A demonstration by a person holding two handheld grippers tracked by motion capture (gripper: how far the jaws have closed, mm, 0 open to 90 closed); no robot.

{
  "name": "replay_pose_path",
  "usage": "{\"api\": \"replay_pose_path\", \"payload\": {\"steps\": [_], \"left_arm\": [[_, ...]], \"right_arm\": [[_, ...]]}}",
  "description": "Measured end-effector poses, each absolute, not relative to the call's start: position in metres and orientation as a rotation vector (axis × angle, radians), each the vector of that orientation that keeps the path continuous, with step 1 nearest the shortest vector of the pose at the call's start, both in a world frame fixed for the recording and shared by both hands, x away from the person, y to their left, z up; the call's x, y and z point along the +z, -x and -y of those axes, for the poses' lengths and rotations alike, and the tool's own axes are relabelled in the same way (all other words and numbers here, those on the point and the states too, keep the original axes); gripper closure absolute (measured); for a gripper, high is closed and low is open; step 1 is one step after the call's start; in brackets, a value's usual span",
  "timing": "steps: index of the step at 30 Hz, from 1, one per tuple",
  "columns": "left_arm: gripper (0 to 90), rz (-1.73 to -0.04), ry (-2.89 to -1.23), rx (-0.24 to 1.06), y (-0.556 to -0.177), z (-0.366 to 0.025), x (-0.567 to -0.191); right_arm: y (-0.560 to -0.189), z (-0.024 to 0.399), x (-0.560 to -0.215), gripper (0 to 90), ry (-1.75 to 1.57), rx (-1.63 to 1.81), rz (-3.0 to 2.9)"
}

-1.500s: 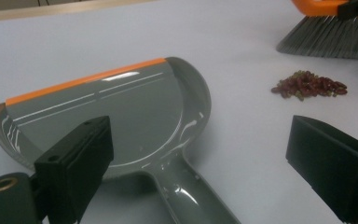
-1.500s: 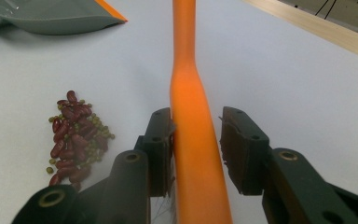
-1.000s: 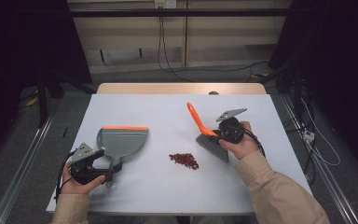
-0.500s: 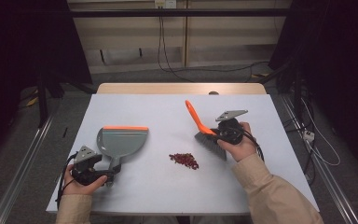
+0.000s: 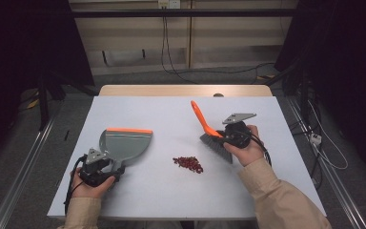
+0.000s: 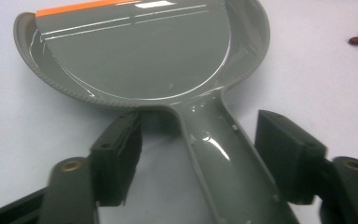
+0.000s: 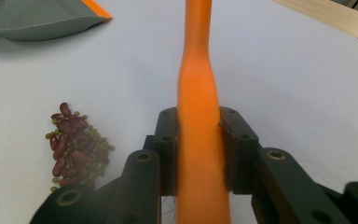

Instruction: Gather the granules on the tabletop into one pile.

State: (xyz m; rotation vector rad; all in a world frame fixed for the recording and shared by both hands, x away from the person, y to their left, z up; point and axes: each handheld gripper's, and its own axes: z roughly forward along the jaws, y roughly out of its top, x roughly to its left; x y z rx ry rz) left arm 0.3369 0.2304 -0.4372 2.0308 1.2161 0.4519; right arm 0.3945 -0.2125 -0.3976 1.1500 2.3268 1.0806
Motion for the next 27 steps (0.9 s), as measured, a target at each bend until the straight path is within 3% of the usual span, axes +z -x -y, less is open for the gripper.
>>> {"api": "replay_pose_path", "payload": {"steps": [3, 10, 27], "left_arm": [[49.3, -1.212, -2.051, 0.462, -0.338, -0.229, -0.437], [61.3, -1.221, -2.058, 0.485, -0.342, -0.235, -0.439], [62.6, -1.108, -1.997, 0.436, -0.342, -0.256, -0.425]], "right_arm": [[-0.394, 0.212, -0.399, 71.4, -1.149, 1.086, -2.326], [-0.394, 0.215, -0.401, 71.4, -1.148, 1.079, -2.325], [-0.392, 0.218, -0.403, 71.4, -1.151, 1.108, -2.313]]}}
